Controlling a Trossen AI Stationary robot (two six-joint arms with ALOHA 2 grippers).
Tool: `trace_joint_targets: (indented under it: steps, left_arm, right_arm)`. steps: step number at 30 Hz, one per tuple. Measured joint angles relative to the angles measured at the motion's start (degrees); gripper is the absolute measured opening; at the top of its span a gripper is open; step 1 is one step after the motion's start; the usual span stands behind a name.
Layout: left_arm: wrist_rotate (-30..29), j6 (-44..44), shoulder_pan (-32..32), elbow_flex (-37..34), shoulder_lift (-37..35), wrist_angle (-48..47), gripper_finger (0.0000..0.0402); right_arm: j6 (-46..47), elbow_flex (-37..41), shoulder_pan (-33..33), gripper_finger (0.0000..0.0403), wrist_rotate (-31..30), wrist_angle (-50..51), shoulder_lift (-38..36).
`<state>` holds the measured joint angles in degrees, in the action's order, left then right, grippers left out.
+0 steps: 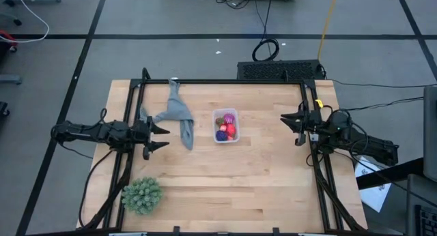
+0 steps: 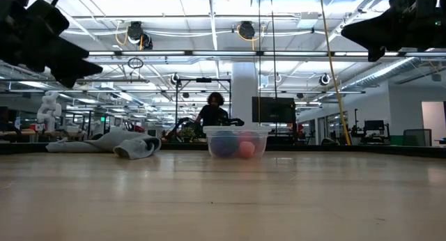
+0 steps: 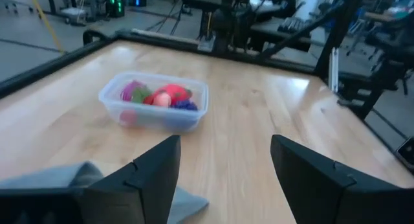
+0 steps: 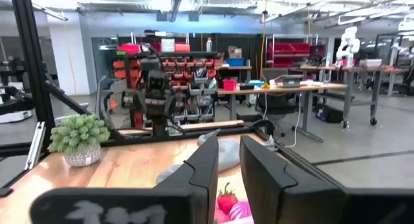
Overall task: Pick and placing Produce into tupperware
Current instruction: Return to Home Position
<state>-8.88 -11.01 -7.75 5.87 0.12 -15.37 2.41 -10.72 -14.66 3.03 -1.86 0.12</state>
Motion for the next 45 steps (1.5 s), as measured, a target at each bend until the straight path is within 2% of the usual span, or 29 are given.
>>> trace_joint_targets:
  steps: [3, 6, 9, 13, 24, 45]
  left_arm:
    - [0.0, -0.2, 0.0, -0.4, 0.0, 1.0, 0.0244]
    - [0.0, 0.2, 0.0, -0.5, 0.0, 1.8, 0.0244]
    - [0.0, 0.2, 0.0, -0.7, 0.0, 2.0, 0.0244]
    - [-0.1, 1.1, 0.1, -0.7, 0.0, 2.0, 0.0244]
    - [-0.1, 1.7, 0.2, -0.7, 0.2, 2.0, 0.0244]
    - [1.4, 2.0, 0.2, -0.7, 0.2, 1.9, 0.0244]
  right_arm:
    - [-0.3, 0.6, 0.0, 0.0054, 0.1, -0.1, 0.0]
    - [-0.1, 4.7, 0.0, 0.0054, 0.1, -1.7, 0.0]
    - [0.6, 9.5, 0.0, 0.0054, -0.1, -9.0, 0.2]
    - [1.5, 9.6, -0.1, 0.0054, 0.2, -6.2, 0.4]
    - [-3.3, 9.7, -0.1, 0.0054, 1.7, -7.9, 0.1]
    - [-5.1, 9.8, -0.1, 0.0054, 1.5, -9.7, 0.0]
